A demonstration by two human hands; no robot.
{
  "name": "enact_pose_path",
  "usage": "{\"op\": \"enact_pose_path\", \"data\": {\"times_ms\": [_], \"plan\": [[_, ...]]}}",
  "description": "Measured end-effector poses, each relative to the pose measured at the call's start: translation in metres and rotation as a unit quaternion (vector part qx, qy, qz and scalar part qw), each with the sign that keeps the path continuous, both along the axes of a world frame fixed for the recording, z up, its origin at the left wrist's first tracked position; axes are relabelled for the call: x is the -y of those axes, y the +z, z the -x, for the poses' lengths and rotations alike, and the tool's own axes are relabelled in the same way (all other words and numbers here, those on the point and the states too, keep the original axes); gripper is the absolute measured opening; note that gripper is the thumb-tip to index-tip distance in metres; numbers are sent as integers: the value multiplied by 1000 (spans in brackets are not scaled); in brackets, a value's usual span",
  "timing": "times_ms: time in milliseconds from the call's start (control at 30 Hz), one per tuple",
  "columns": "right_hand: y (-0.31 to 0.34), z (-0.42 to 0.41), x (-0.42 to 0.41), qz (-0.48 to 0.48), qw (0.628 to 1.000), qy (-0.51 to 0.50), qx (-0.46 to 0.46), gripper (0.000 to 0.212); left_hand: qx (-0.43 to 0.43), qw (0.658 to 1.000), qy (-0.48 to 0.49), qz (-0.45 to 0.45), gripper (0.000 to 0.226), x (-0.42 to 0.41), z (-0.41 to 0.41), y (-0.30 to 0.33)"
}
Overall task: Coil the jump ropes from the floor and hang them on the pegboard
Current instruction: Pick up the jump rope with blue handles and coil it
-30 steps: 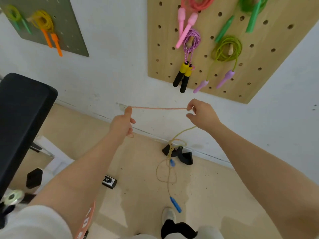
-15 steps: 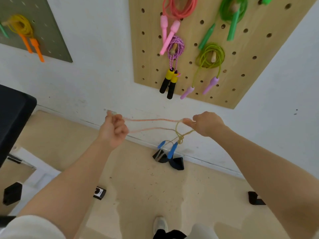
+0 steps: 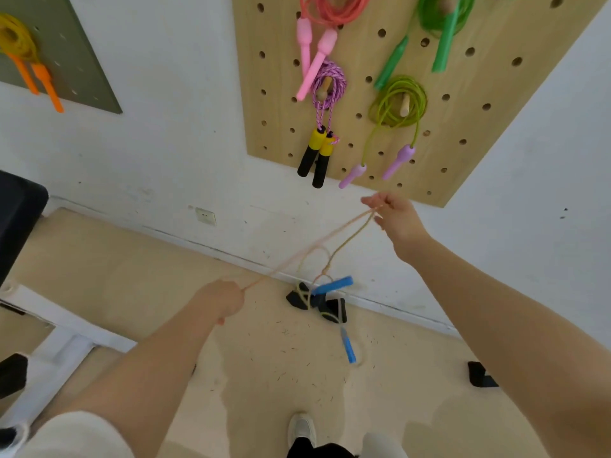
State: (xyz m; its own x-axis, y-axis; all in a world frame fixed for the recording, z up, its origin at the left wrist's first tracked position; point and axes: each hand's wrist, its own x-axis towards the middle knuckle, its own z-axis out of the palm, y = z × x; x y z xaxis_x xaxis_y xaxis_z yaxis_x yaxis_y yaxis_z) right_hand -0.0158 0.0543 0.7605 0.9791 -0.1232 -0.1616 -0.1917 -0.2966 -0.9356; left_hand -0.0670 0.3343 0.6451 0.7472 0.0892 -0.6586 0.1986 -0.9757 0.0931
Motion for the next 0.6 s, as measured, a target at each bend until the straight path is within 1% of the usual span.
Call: {"op": "enact_pose_path", "data": {"times_ms": [33,67,100,133,167,200,233,267,300,367,400,433,467,533,600], "plan": [[9,1,-5,-91,996,-8,14,27,-5,1000,13,12,39,2,1,-1],[17,2,-8,-159,987,-10,22,31,-16,999,22,26,39,3,1,1],[25,3,-11,-207,978,-7,25,31,-43,997,33,57,42,5,1,3],[32,3,-13,-239,971,1,24,29,-90,989,51,108,49,9,2,9],[39,4,-17,-263,964,14,22,28,-142,973,65,171,56,14,4,17],[44,6,-21,-277,960,30,23,27,-180,952,64,240,60,20,5,27],[50,9,-25,-285,957,45,29,26,-189,930,57,310,67,27,4,36],[54,12,-29,-289,955,57,36,26,-172,902,54,393,74,34,4,45],[58,15,-34,-291,954,64,43,25,-147,860,63,485,80,41,1,53],[66,18,-44,-288,952,84,57,26,-115,777,91,612,76,53,-4,67],[70,19,-48,-287,952,93,54,32,-111,754,93,640,72,59,-6,74],[74,20,-51,-291,951,101,40,43,-110,749,95,647,68,64,-6,79],[76,19,-51,-299,948,109,20,55,-105,759,87,637,62,71,-4,86],[79,20,-51,-330,935,129,-20,75,-87,800,50,591,43,85,-2,92],[82,25,-52,-370,916,147,-48,90,-12,834,56,549,30,97,1,93]]}}
